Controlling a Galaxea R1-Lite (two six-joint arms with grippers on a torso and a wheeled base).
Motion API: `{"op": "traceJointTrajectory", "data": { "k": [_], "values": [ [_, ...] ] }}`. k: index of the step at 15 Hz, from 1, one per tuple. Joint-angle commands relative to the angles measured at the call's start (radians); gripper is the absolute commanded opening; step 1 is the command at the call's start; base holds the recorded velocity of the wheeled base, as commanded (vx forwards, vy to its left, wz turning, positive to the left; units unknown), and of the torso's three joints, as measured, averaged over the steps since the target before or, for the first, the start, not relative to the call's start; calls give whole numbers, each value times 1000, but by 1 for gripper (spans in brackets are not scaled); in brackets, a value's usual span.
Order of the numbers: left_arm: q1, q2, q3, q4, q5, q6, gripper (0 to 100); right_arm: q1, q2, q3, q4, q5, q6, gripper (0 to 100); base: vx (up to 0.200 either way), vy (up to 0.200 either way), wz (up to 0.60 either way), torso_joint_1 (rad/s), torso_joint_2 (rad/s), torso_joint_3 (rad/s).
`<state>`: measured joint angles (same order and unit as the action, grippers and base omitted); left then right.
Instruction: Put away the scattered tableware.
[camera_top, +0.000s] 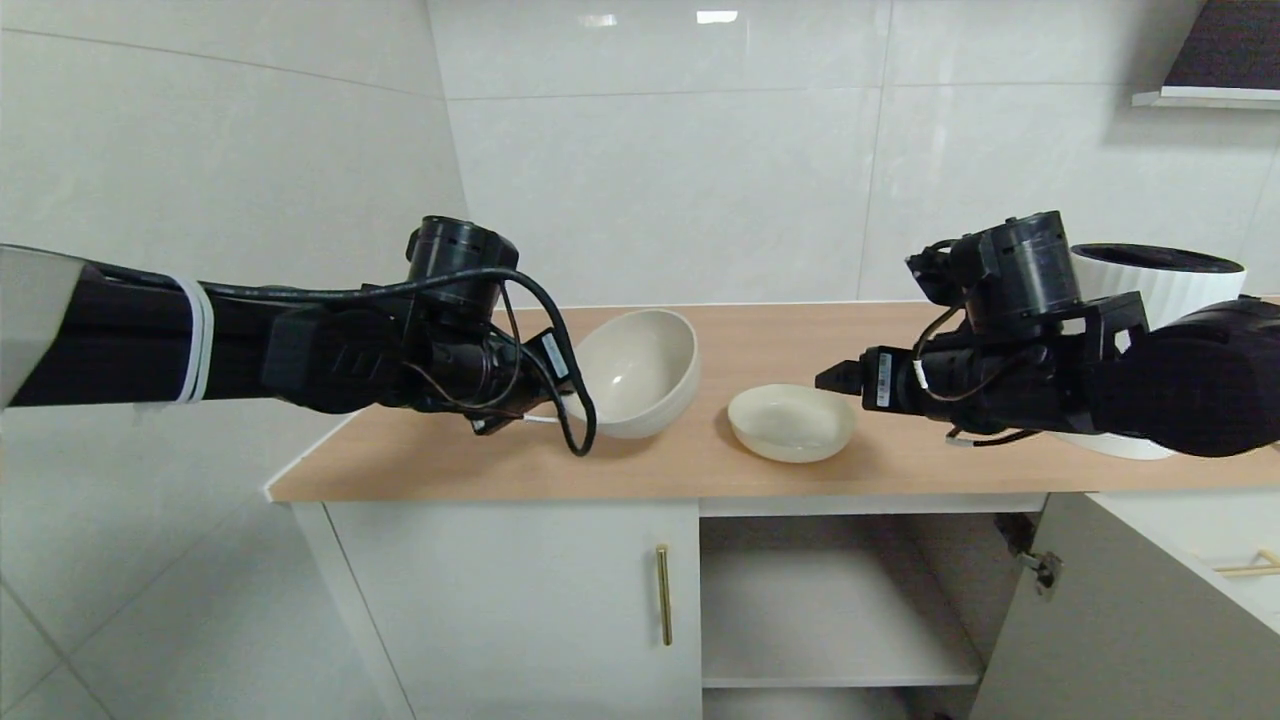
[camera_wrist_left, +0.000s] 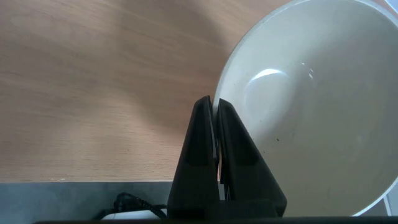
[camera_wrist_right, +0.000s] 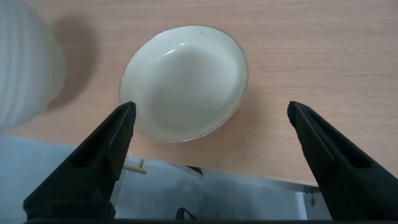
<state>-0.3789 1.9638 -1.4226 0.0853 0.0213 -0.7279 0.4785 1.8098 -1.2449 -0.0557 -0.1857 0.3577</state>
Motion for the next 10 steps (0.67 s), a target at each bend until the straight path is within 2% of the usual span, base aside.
{"op": "traceJointTrajectory", "data": {
  "k": [1, 7, 10],
  "values": [
    [0, -10, 5, 1, 0, 1, 0, -3, 49, -8, -1, -23, 0, 100, 0, 0, 0, 0, 0, 0],
    [0, -17, 10, 1, 0, 1, 0, -44, 200, -80, -6, -98, 1, 100, 0, 0, 0, 0, 0, 0],
    [0, -19, 10, 1, 0, 2, 0, -46, 220, -87, -7, -103, 3, 100, 0, 0, 0, 0, 0, 0]
  ]
}}
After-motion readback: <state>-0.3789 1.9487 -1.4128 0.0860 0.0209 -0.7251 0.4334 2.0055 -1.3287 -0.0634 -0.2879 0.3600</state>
